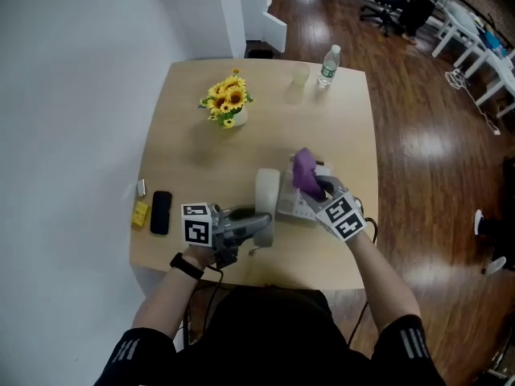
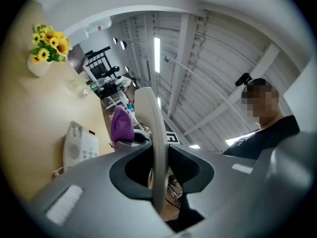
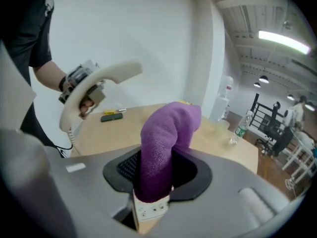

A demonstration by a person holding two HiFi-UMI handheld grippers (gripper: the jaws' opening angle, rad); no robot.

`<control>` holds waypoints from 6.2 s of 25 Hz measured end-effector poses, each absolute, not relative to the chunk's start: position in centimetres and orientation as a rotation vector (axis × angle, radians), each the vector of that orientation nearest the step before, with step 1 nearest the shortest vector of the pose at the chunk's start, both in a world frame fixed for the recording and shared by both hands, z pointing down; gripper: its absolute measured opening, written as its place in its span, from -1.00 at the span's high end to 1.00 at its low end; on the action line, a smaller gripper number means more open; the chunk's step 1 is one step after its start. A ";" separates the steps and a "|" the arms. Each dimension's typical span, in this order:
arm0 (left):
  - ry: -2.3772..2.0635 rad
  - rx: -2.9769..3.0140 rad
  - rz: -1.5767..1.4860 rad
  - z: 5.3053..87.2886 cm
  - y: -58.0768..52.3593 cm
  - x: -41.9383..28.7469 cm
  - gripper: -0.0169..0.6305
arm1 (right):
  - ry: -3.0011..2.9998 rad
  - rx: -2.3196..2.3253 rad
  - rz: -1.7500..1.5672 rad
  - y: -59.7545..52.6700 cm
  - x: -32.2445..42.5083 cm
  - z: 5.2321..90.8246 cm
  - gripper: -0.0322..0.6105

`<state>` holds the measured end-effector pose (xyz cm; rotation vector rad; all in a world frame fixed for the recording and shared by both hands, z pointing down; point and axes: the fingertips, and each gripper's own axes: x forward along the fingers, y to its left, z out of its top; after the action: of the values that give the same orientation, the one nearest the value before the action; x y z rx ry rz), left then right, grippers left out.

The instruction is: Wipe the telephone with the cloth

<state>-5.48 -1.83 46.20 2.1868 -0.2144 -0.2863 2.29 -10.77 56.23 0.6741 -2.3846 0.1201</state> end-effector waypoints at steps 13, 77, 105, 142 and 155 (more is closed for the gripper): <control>-0.404 2.090 -0.210 50.1 -1.6 -7.3 0.66 | -2.093 0.575 0.153 -20.3 0.6 67.7 0.47; -0.331 1.900 -0.031 62.5 -10.4 -0.3 0.66 | -2.344 1.070 0.784 -0.9 12.6 61.3 0.49; -0.288 1.760 0.067 70.1 -14.0 1.7 0.64 | -2.429 0.898 0.772 0.7 11.7 58.4 0.48; -0.628 2.447 0.636 57.9 2.2 -8.0 0.23 | -2.475 1.028 0.727 3.3 9.6 55.2 0.48; -0.629 2.504 0.644 57.0 6.4 -8.3 0.20 | -2.461 1.082 0.726 7.0 8.6 55.0 0.48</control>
<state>-8.28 6.35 56.97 2.5036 -0.6288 0.6439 8.56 6.99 54.99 1.0818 -2.4607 0.7263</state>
